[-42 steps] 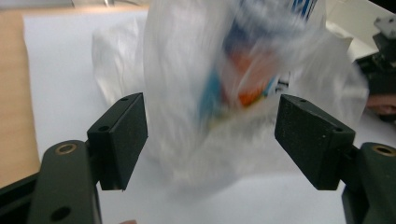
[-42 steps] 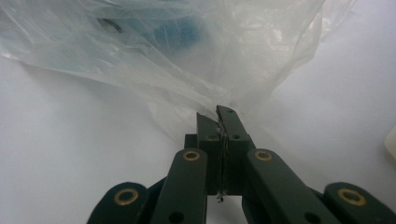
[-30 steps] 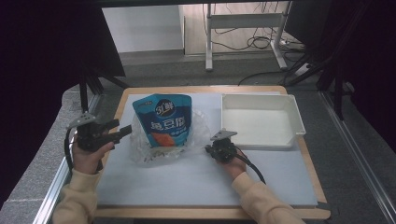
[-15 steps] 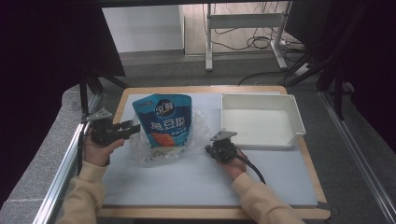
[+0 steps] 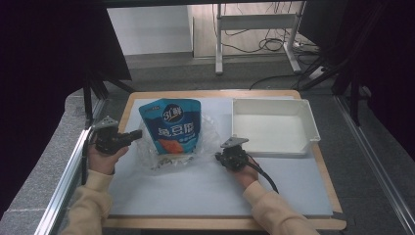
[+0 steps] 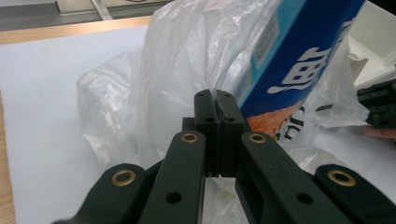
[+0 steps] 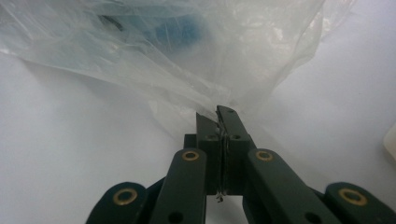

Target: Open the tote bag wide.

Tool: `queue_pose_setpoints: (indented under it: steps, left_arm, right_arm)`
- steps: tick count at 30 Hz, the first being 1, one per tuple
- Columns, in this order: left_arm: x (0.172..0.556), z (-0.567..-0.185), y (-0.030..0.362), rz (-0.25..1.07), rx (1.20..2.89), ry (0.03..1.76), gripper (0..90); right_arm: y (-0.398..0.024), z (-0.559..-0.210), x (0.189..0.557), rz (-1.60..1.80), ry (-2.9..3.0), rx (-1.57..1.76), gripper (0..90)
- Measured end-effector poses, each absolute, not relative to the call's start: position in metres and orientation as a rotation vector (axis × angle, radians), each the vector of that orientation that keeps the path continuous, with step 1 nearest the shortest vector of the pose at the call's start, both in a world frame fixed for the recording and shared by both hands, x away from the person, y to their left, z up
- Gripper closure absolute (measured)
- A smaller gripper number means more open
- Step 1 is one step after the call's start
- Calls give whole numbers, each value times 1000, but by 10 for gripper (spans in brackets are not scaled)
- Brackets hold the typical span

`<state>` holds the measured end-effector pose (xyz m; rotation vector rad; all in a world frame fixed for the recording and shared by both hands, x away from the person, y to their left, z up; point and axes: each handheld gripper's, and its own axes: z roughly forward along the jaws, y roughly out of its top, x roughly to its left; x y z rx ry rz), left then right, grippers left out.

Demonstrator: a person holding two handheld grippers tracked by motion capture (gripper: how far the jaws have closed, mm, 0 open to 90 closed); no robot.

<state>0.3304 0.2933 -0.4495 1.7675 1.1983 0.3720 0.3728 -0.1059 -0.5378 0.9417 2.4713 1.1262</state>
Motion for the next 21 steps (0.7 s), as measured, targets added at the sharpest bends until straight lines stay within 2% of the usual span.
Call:
queue_pose_setpoints:
  steps: [8,16,21]
  left_arm:
    - [332,-453,298,353,1745,1206,900]
    - [333,-453,298,337,1735,1197,900]
    - [333,-453,299,332,1731,1198,900]
  right_arm:
    - [-106,-538,373,1128,2470,944,847]
    - [-114,-532,366,1210,2473,985,550]
    - [-132,-514,349,1286,2428,1025,459]
